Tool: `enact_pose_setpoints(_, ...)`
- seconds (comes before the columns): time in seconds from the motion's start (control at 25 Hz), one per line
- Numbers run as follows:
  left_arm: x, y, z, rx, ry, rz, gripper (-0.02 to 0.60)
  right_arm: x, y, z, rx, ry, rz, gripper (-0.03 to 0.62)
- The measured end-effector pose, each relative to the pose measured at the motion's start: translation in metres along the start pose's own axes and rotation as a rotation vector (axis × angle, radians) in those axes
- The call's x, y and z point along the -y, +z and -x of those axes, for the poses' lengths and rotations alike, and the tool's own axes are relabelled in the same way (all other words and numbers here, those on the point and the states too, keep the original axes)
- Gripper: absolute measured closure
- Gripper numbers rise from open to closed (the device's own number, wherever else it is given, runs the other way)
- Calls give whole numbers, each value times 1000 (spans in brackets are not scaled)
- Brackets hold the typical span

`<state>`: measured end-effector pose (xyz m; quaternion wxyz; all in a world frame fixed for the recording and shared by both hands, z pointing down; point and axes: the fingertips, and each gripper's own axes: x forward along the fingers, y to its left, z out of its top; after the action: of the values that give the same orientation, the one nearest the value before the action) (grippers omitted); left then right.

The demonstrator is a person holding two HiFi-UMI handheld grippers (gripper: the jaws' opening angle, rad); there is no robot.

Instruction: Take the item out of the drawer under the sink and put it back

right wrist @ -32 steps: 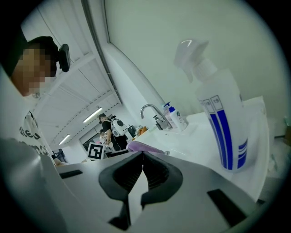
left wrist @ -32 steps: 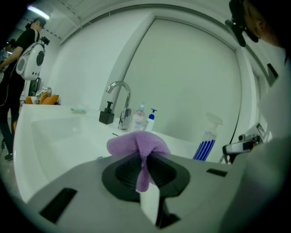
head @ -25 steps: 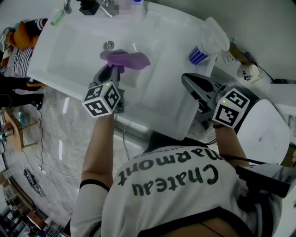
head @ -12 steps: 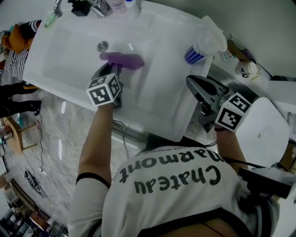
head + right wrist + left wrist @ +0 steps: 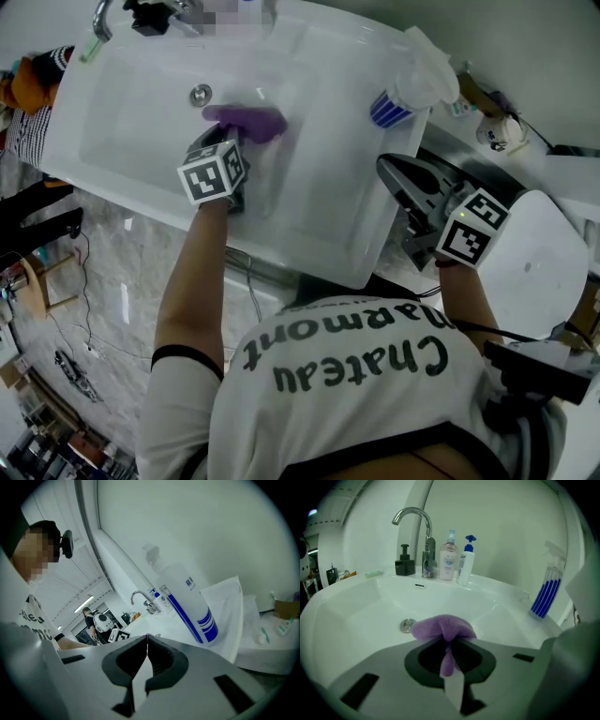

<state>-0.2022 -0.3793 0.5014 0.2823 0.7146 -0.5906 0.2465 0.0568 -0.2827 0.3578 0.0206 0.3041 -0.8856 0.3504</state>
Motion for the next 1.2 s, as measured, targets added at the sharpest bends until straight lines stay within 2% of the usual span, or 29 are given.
enact_pose_setpoints(0.2, 0, -1, -10, -26, 13, -50, 540, 4, -3, 1, 2, -10, -14, 582)
enact_pose_setpoints(0.56, 5, -11, -32, -88, -28, -63, 540, 15, -8, 3, 2, -31, -35, 582)
enact_pose_setpoints(1.2, 9, -28, -57, -159, -19, -98, 540, 32, -17, 7, 1, -65, -66, 582)
